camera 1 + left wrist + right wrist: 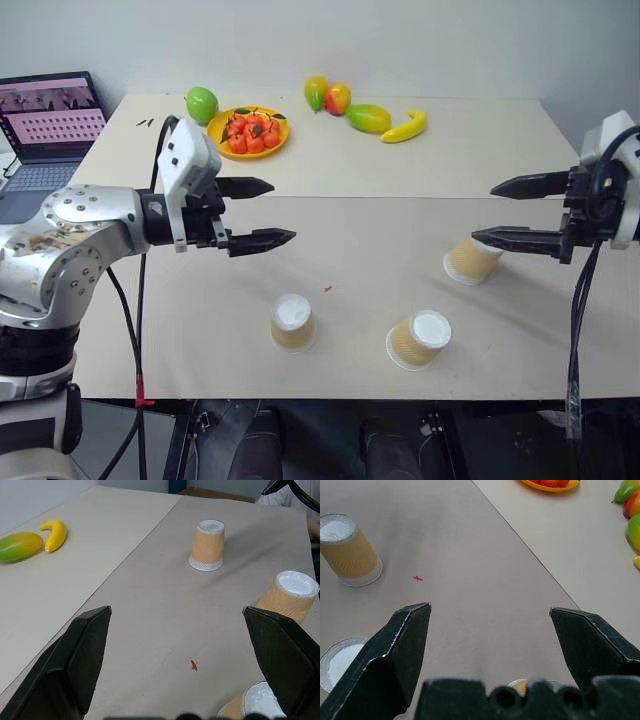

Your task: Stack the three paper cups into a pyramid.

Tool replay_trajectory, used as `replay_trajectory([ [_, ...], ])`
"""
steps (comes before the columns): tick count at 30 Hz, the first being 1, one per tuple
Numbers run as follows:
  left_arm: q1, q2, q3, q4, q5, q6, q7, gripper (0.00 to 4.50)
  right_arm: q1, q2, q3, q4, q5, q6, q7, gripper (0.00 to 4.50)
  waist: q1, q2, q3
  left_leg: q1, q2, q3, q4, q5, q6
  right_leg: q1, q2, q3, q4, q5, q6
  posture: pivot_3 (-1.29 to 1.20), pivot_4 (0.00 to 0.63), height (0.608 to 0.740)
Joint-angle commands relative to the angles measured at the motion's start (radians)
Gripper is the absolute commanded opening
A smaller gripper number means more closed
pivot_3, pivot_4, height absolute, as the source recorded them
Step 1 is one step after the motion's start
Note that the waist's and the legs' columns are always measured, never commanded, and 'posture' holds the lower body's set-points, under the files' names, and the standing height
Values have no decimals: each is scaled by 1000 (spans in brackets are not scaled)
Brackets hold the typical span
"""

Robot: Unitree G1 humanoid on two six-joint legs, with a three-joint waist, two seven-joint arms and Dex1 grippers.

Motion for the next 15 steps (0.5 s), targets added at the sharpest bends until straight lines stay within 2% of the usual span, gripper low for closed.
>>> replay_trajectory([
  [1, -27, -24, 48, -25, -27, -4, 18, 4500, 24, 5, -60, -8, 8, -30, -3, 4458, 0, 0, 0, 0, 0, 0, 0, 0, 0, 0, 0, 0, 0, 0, 0, 0, 150, 732],
  [7, -101, -76, 32, 29, -120, 88, -12, 4500, 220, 52, -184, -122, -3, -49, -55, 4458, 8, -1, 0, 0, -1, -1, 1, 0, 0, 1, 0, 0, 1, 0, 1, 0, 150, 732],
  [15, -203, -133, -43, 150, -94, 63, -129, 4500, 452, 106, -412, -390, 197, 124, -93, 4458, 3, -1, 0, 2, -1, -2, 3, 0, 1, 4, 0, 0, 2, 0, 1, 0, 150, 732],
])
